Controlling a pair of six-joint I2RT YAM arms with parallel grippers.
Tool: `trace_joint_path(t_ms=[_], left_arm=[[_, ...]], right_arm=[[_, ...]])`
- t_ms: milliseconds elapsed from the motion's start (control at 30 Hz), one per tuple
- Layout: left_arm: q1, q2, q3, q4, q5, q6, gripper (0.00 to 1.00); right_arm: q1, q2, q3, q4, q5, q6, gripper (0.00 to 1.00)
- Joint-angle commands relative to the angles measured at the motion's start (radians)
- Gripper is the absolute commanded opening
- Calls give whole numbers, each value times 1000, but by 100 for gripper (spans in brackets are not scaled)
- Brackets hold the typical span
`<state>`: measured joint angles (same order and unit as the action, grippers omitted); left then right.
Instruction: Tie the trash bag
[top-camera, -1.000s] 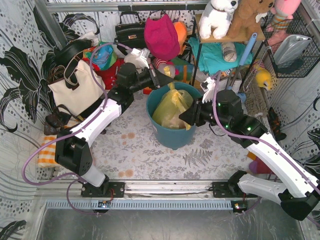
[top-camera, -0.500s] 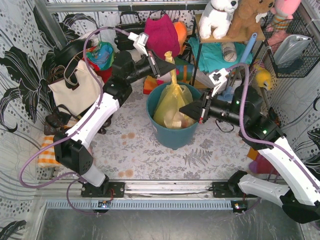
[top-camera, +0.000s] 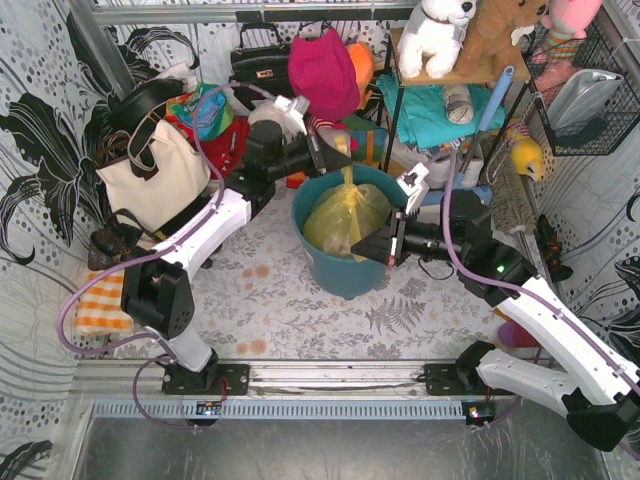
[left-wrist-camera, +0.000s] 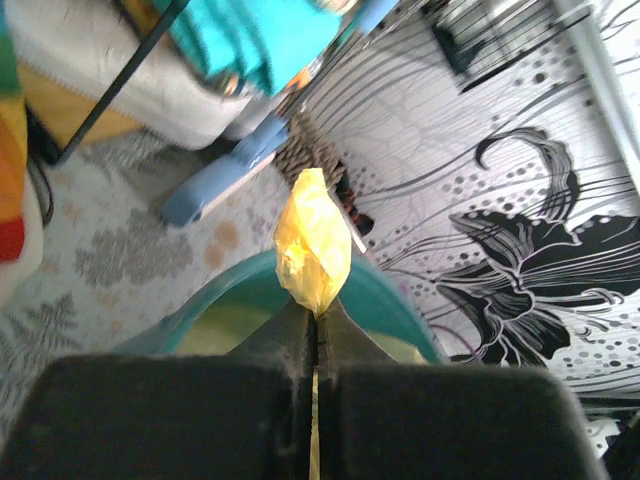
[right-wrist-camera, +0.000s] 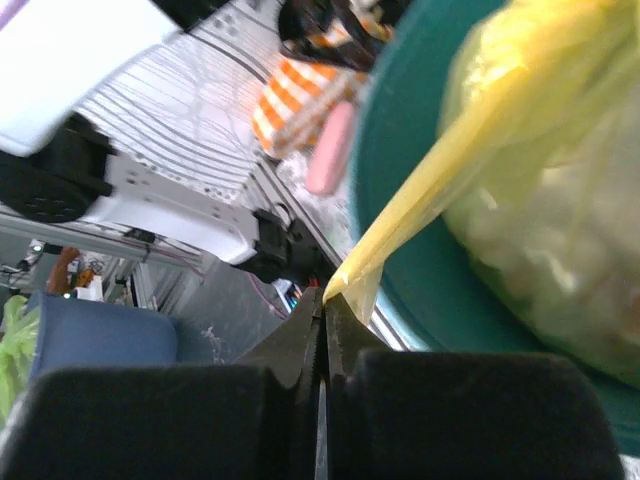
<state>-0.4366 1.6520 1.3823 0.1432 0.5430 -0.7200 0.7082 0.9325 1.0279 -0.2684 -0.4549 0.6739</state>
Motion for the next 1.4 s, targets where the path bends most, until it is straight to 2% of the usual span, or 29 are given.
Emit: trace_joint_path(t_ms=[0, 100, 233, 400, 500, 633, 733, 833, 1033, 1133, 1200, 1367], left_arm=[[7, -11, 191, 26, 1, 38, 0], [6, -34, 169, 35, -6, 35, 0], [7, -51, 9, 98, -13, 7, 0], [6, -11, -77, 159, 14, -26, 0], [7, 5, -28, 153, 18, -31, 0], [7, 12, 136, 75, 22, -3, 0], [6, 2, 193, 62, 27, -2, 0], [6, -19, 151, 88, 29, -10, 0], [6, -17, -29, 172, 28, -46, 0], [6, 2, -66, 189, 24, -49, 0], [6, 21, -43, 173, 27, -39, 0], [6, 34, 143, 31, 16, 24, 0]], right_arm=[[5, 1, 162, 101, -85, 10, 0], [5, -20, 159, 134, -117, 30, 0], [5, -67, 30, 176, -131, 70, 0], [5, -69, -119, 264, -146, 113, 0], [5, -38, -85, 273, -162, 107, 0], [5, 0, 53, 220, -180, 63, 0], [5, 4, 129, 180, -183, 38, 0], [4, -7, 109, 168, -172, 32, 0], [4, -39, -56, 204, -124, 70, 0], [5, -39, -88, 229, -124, 84, 0], [4, -30, -62, 222, -126, 76, 0], [5, 9, 100, 135, -158, 23, 0]])
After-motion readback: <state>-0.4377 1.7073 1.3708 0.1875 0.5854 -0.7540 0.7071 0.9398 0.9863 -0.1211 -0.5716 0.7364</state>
